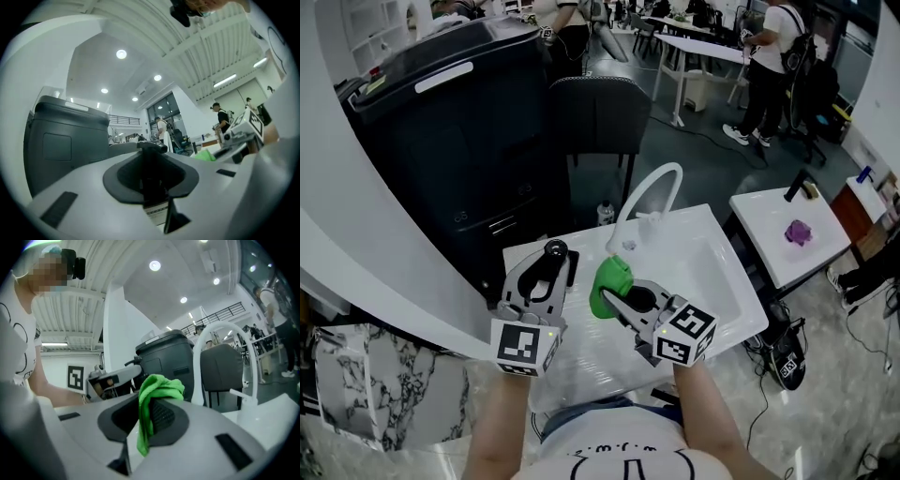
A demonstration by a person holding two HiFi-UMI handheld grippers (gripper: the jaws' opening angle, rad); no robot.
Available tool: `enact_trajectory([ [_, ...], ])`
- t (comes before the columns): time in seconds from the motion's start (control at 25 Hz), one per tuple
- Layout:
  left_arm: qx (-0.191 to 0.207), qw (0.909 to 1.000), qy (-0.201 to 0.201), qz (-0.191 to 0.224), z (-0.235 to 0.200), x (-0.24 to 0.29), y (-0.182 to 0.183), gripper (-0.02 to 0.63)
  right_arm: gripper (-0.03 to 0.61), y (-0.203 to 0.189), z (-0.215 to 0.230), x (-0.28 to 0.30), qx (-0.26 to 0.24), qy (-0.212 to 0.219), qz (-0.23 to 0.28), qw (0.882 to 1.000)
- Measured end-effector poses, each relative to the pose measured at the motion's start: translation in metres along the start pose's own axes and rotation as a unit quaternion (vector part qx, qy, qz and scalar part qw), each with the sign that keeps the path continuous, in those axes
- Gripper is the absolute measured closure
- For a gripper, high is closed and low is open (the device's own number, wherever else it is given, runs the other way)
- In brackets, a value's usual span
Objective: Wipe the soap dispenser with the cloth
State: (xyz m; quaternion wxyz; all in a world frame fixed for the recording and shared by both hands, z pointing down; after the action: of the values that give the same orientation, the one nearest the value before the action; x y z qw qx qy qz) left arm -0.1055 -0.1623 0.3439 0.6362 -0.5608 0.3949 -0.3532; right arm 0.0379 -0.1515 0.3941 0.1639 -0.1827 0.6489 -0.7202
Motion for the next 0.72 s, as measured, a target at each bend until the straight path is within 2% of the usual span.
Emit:
enact_trajectory([
  [0.2, 0.045, 0.9966, -0.040, -0.056, 0.015, 0.003, -0.017, 0.522, 0.528, 0.057, -0.007, 0.000, -0.054, 0.026, 0.060, 0.996],
  [0.28, 0.056, 0.9940, -0.052, -0.078, 0.020, 0.004, -0.024, 0.522, 0.528, 0.073, -0.014, 0.004, -0.080, 0.045, 0.068, 0.993],
  [0.36, 0.056, 0.9926, -0.056, -0.092, 0.023, 0.005, -0.029, 0.522, 0.528, 0.078, -0.023, 0.014, -0.108, 0.072, 0.050, 0.990],
  [0.52, 0.071, 0.9898, -0.062, -0.107, 0.030, 0.007, -0.032, 0.522, 0.529, 0.061, -0.036, 0.036, -0.137, 0.117, -0.033, 0.983],
  [0.6, 0.062, 0.9901, -0.057, -0.112, 0.029, 0.007, -0.035, 0.522, 0.528, 0.057, -0.035, 0.042, -0.139, 0.111, -0.045, 0.983],
  [0.72, 0.052, 0.9904, -0.043, -0.121, 0.024, 0.007, -0.039, 0.522, 0.528, 0.057, -0.025, 0.050, -0.135, 0.071, -0.046, 0.987],
])
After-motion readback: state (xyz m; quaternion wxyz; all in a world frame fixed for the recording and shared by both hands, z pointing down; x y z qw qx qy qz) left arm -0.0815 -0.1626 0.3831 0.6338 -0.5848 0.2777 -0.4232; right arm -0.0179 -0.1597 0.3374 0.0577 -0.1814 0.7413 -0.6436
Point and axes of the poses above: the fingertips, and each gripper's own axes: x forward along the fingers, z to its right, y out of its top, the point moved 5 cm from there along -x, backward along the fingers, and after that the axes turned 6 degrees about -x, right-handed, at the moved point
